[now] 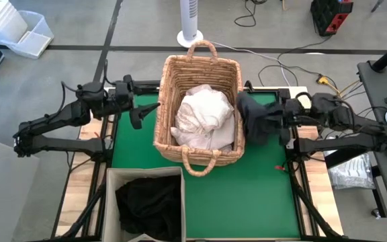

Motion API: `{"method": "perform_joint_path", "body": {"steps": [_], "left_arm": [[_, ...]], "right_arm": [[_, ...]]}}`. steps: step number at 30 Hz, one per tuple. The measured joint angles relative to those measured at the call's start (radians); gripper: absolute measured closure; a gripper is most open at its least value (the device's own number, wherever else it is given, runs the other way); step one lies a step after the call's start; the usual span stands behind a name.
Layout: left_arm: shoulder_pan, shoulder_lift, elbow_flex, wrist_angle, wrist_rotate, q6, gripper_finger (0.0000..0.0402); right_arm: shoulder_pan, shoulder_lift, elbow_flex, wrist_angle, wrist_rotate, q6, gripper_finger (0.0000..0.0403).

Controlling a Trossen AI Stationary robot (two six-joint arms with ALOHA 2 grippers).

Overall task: Sort clothes
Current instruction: Put the black pants into the gray laundry bin

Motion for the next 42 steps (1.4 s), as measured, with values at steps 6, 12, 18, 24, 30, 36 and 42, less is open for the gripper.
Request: {"method": "perform_joint_path", "body": {"steps": [6,12,18,24,30,36,42], "left_arm": [[-0.002,0.019,0.000,0.110,0.089,0.039,0.0113],[-0.005,0.064,0.000,0.279,0.258,0.034,0.0113],[-0.010,0.109,0.018,0.298,0.258,0.024,0.0113],[-0.059,0.173,0.047,0.318,0.257,0.023,0.0113],[-0.159,0.230,0.088,0.346,0.257,0.103,0.0113],[-0.249,0.260,0.099,0.351,0.257,0.163,0.0113],[-0.282,0.322,0.105,0.363,0.255,0.123,0.0113]], "right_arm": [[0.000,0.035,0.004,0.248,-0.324,-0.032,0.0390],[0.000,0.117,0.083,0.327,-0.494,-0.073,0.0390],[0.003,0.273,0.210,0.327,-0.710,-0.099,0.0390],[0.037,0.463,0.322,0.327,-0.732,-0.139,0.0390],[0.053,0.628,0.423,0.326,-0.731,-0.170,0.0390],[0.053,0.727,0.497,0.323,-0.731,-0.215,0.0390],[0.057,0.791,0.576,0.326,-0.731,-0.258,0.0390]]}}
